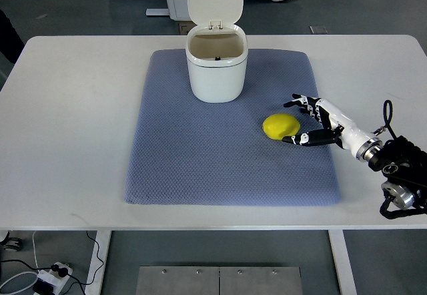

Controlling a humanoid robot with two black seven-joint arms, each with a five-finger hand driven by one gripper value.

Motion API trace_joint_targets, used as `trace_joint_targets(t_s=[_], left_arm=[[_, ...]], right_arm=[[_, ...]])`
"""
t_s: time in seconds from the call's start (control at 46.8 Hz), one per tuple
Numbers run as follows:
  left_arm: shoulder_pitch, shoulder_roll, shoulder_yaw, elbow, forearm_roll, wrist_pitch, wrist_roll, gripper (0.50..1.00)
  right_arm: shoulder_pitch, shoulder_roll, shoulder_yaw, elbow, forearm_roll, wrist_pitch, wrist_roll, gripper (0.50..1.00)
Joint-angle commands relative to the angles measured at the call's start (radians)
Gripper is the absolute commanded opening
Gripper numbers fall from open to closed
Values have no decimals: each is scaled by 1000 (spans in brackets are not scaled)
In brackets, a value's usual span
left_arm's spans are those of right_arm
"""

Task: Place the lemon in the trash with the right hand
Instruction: 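Wrap the right hand's fingers around the yellow lemon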

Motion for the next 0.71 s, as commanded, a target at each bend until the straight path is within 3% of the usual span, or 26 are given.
trace_joint_targets(t_s=[0.0, 0.684], left_arm=[[0, 0, 0, 0, -1, 0, 0, 1000], [0, 0, 0, 0, 1, 0, 0, 1000]], right_arm=[[-1, 0, -2, 0, -2, -1, 1, 922], [-3, 4, -12, 5, -11, -2, 27, 859]])
